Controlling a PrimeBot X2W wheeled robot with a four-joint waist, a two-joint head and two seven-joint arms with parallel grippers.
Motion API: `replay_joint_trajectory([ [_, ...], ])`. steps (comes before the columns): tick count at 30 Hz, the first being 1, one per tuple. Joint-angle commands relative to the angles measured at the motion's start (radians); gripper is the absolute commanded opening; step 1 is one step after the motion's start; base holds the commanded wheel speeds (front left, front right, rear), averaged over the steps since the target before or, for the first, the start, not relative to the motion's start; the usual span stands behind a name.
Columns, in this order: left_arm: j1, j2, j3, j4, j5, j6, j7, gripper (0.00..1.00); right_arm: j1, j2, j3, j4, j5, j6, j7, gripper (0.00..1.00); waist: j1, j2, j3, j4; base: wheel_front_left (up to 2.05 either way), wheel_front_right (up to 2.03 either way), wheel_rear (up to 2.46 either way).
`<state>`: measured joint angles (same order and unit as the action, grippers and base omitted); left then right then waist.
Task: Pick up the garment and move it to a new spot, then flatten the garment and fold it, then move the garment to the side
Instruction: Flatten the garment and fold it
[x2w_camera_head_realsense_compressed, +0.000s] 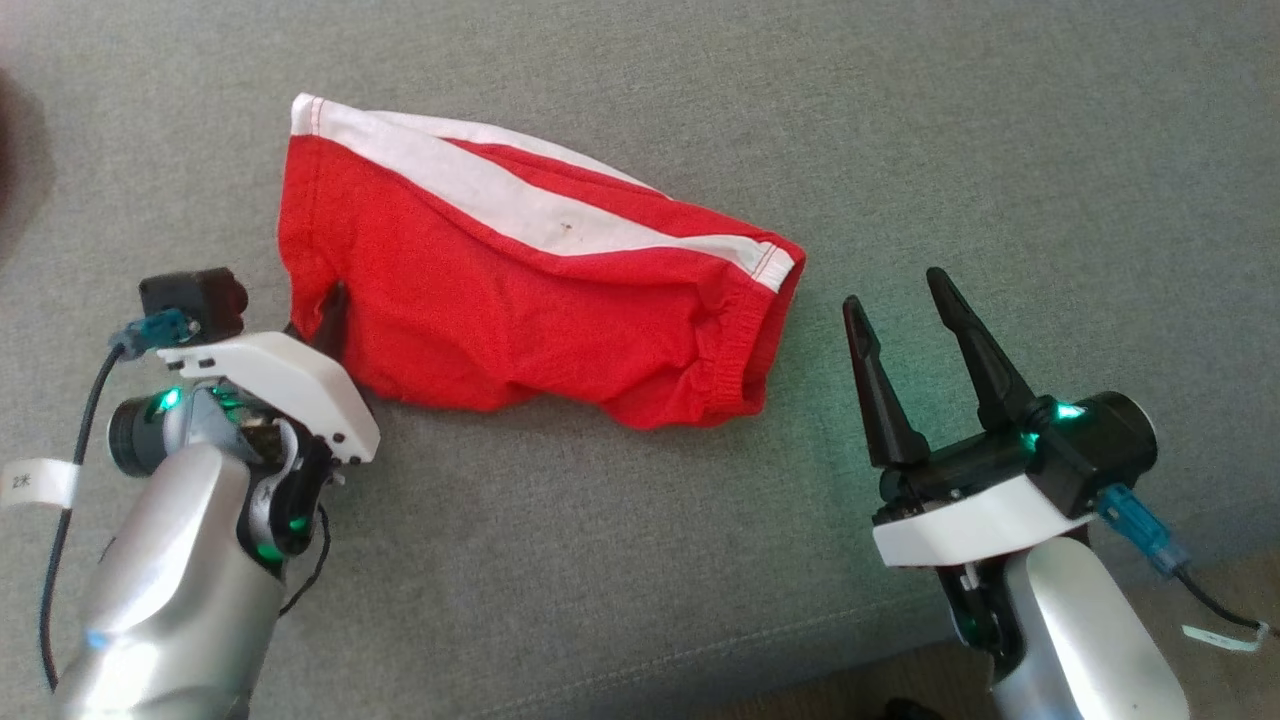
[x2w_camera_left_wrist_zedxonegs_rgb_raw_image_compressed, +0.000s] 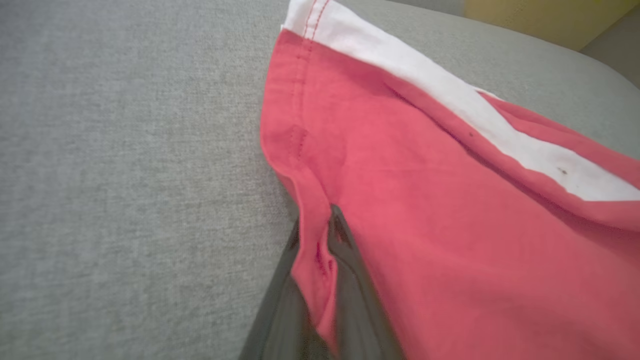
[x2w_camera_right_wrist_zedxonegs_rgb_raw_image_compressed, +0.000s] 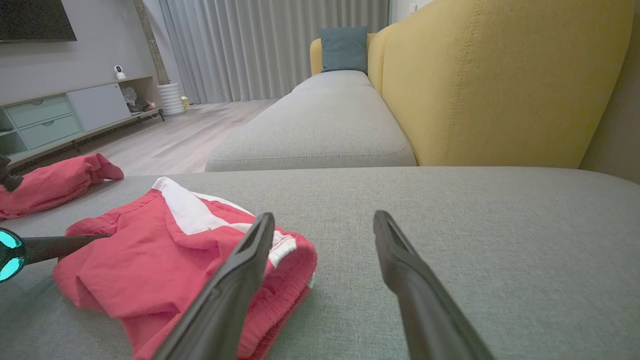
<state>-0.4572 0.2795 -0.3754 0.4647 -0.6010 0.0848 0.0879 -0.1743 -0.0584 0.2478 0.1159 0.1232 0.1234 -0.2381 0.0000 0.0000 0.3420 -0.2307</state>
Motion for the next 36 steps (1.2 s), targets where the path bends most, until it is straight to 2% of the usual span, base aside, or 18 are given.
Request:
replay_joint_trajectory([
  [1, -0.021, 0.020, 0.015, -0.017, 0.005, -0.003, 0.010, 0.00, -0.011, 0.008, 0.019, -0.028, 0.001, 0.007, -0.009, 1.00, 0.0000, 0.0000, -0.003, 0.000, 0.00, 0.00, 0.00],
  [8, 0.000, 0.023, 0.018, -0.066, 0.020, 0.032, -0.021, 0.00, -0.002, 0.008, 0.007, -0.024, -0.008, 0.007, -0.005, 1.00, 0.0000, 0.0000, -0.030, 0.017, 0.00, 0.00, 0.00],
  [17, 0.198, 0.028, 0.052, -0.247, -0.004, 0.105, -0.080, 0.00, 0.016, 0.002, -0.009, -0.033, -0.027, 0.007, 0.015, 1.00, 0.0000, 0.0000, -0.079, 0.081, 0.00, 0.00, 0.00],
  [25, 0.349, -0.051, 0.046, -0.331, -0.022, 0.187, -0.131, 0.00, 0.018, -0.012, -0.020, -0.045, -0.034, 0.007, 0.057, 1.00, 0.0000, 0.0000, -0.105, 0.133, 0.00, 0.00, 0.00],
  [31, 0.371, -0.082, 0.036, -0.325, -0.026, 0.202, -0.155, 0.00, 0.021, -0.010, -0.049, -0.044, -0.041, 0.007, 0.100, 1.00, 0.0000, 0.0000, -0.114, 0.143, 0.00, 0.00, 0.00],
  [32, 0.373, -0.087, 0.039, -0.324, -0.028, 0.205, -0.164, 0.17, 0.022, -0.008, -0.054, -0.043, -0.040, 0.007, 0.108, 1.00, 0.0000, 0.0000, -0.116, 0.143, 0.00, 0.00, 0.00],
  [33, 0.374, -0.090, 0.041, -0.323, -0.026, 0.207, -0.173, 0.71, 0.023, -0.007, -0.059, -0.042, -0.041, 0.007, 0.114, 1.00, 0.0000, 0.0000, -0.119, 0.143, 0.00, 0.00, 0.00],
  [34, 0.374, -0.090, 0.041, -0.323, -0.026, 0.207, -0.173, 0.71, 0.023, -0.007, -0.059, -0.042, -0.041, 0.007, 0.114, 1.00, 0.0000, 0.0000, -0.119, 0.143, 0.00, 0.00, 0.00],
  [35, 0.374, -0.092, 0.043, -0.323, -0.024, 0.209, -0.185, 1.00, 0.023, -0.007, -0.065, -0.042, -0.042, 0.007, 0.121, 1.00, 0.0000, 0.0000, -0.122, 0.143, 0.00, 0.00, 0.00],
  [36, 0.372, -0.093, 0.047, -0.325, -0.022, 0.210, -0.198, 1.00, 0.023, -0.006, -0.069, -0.042, -0.042, 0.007, 0.126, 1.00, 0.0000, 0.0000, -0.125, 0.144, 0.00, 0.00, 0.00],
])
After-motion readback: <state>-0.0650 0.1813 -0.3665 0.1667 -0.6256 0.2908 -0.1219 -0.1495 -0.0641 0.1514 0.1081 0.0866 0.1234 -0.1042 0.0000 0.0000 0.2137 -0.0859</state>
